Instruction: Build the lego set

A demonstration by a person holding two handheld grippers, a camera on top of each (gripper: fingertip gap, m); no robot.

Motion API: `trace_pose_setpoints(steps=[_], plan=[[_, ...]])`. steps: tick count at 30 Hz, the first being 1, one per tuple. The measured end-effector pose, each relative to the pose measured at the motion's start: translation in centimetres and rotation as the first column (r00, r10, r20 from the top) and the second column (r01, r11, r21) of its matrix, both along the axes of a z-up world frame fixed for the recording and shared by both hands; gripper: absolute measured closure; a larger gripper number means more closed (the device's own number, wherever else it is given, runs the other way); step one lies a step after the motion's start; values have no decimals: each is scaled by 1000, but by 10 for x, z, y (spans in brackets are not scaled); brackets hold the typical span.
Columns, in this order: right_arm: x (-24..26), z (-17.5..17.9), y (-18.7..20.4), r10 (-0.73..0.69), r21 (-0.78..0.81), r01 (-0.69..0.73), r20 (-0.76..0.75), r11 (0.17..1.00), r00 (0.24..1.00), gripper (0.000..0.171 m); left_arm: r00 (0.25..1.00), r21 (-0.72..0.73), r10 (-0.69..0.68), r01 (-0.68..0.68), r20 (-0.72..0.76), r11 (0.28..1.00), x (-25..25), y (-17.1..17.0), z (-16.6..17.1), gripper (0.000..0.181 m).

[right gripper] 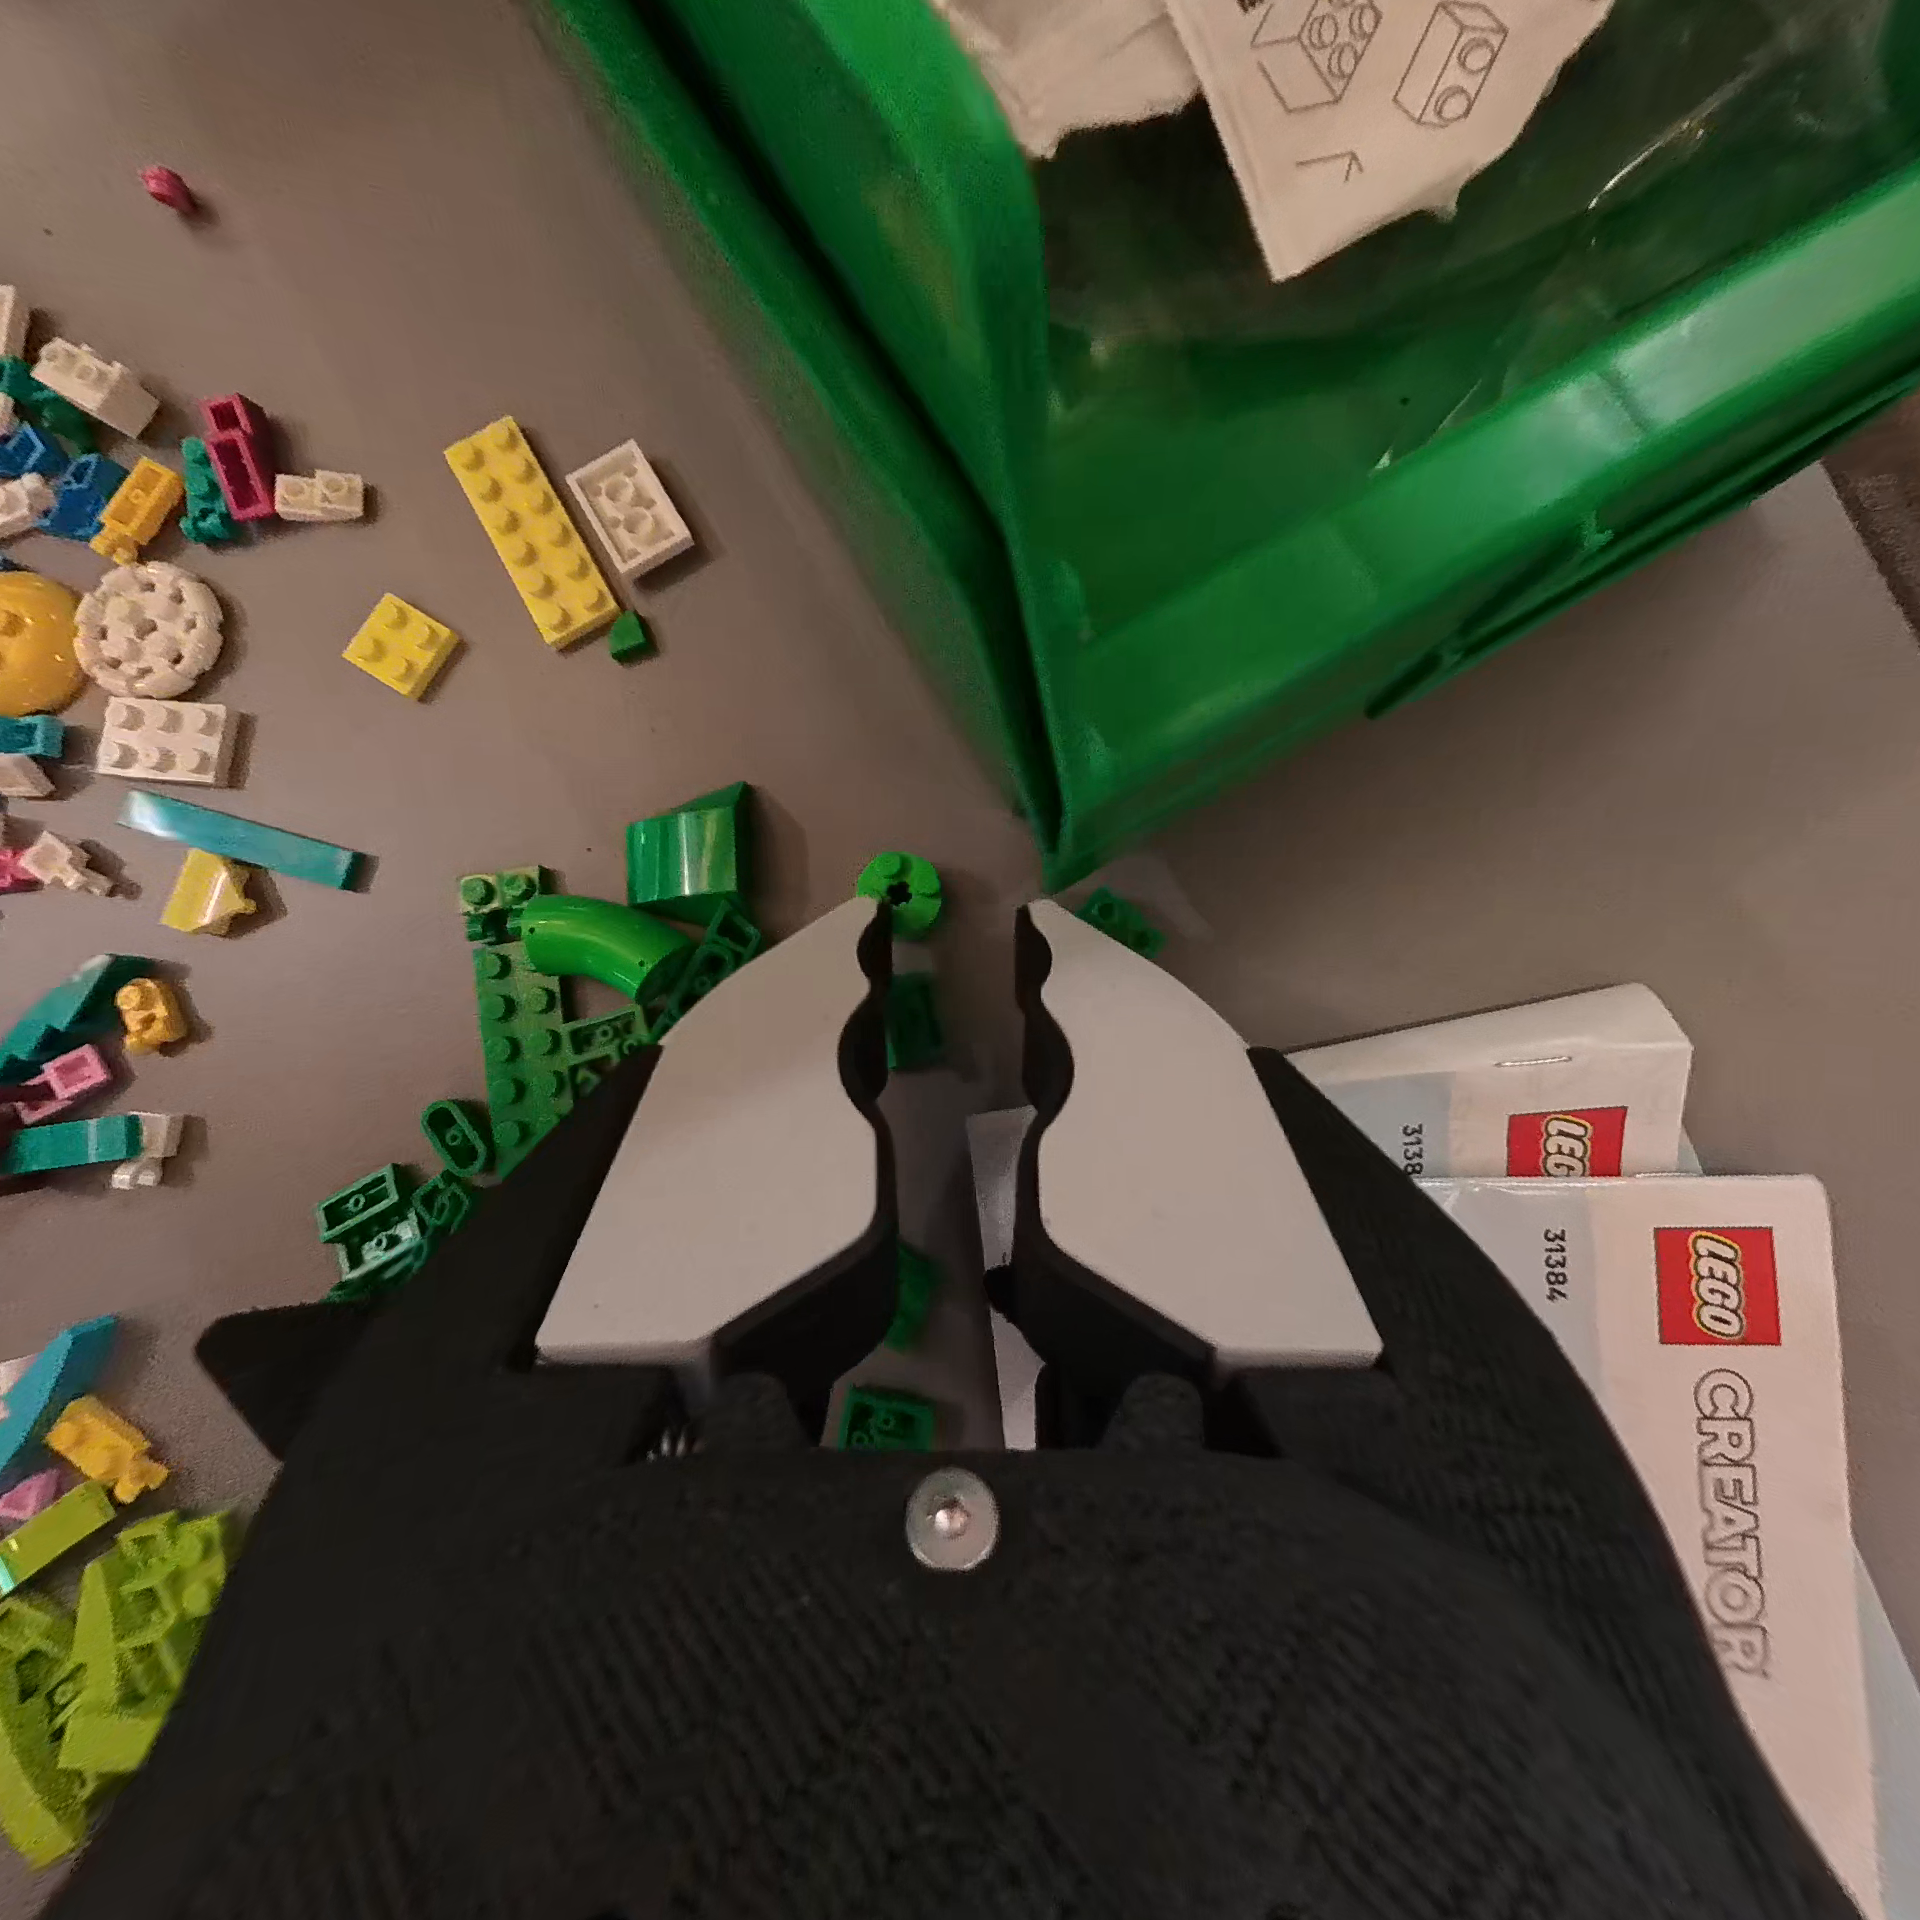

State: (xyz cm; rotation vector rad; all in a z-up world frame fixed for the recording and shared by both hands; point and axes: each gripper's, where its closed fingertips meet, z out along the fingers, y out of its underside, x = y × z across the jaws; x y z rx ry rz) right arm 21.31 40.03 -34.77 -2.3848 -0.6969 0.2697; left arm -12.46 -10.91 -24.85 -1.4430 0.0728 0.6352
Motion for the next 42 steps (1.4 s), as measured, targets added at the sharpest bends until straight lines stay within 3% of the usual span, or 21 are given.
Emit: trace_pose_setpoints(steps=[11,19,25,34,42], plan=[[-6,9,-7,55,47,-58,61,997,997,154,1000,-2,-1,1,-4,1000,0,0,0,164],[-62,26,-37,326,88,-332,72,939,943,158,1000,-1,-3,3,-4,1000,1,1,0,164],[-100,24,-25,403,30,-408,104,912,909,156,1000,0,-6,6,-4,1000,1,1,0,164],[-122,3,-13,366,-75,-359,101,930,925,147,1000,-1,-7,7,-4,1000,1,1,-1,164],[-128,-6,-17,412,-127,-397,128,909,902,143,1000,-5,-8,8,-7,1000,2,1,-1,164]])
